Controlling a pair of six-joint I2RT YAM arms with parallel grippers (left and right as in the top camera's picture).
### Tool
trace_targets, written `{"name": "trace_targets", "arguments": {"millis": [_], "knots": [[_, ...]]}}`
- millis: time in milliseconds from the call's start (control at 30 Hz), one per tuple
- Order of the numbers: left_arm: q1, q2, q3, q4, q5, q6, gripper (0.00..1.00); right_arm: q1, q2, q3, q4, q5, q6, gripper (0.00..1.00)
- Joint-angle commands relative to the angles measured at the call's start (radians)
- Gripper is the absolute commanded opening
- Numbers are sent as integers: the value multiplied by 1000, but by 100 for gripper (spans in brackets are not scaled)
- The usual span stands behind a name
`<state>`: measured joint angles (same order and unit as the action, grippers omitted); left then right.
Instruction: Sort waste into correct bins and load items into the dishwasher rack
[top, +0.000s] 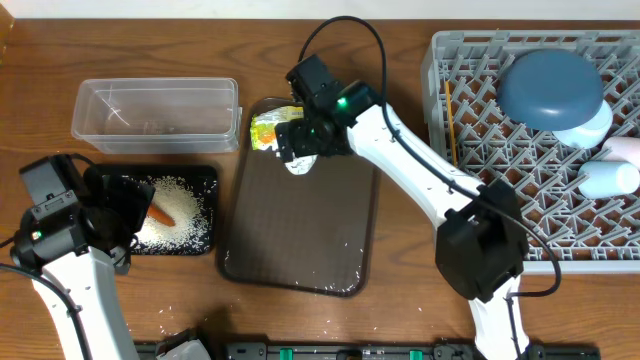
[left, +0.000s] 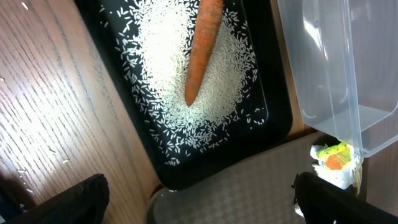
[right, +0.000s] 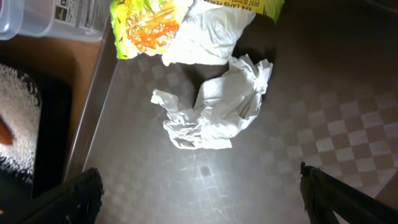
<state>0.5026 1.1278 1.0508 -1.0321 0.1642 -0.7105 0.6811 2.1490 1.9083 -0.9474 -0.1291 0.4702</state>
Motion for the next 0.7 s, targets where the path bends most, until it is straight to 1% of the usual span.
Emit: {"name": "trace_targets", "arguments": {"millis": [0,133,267,333,467,667], "knots": [[4,2,20,-3,-16,-9,97,16,31,5,-3,51,35,99],[4,2,20,-3,-16,-9,97,4,9,10,-21,47,73,99],[4,2,20,-3,-16,-9,97,-58,-75,31,-61,53,75,99],[4,2,20,-3,-16,-9,97,-114,-137,39,-101,75,75,99],[4,2,20,-3,-16,-9,97,-272,-265,40,-197,157,75,99],[4,2,20,-3,-16,-9,97,-507,-370,40,-376,87,75,99]]}}
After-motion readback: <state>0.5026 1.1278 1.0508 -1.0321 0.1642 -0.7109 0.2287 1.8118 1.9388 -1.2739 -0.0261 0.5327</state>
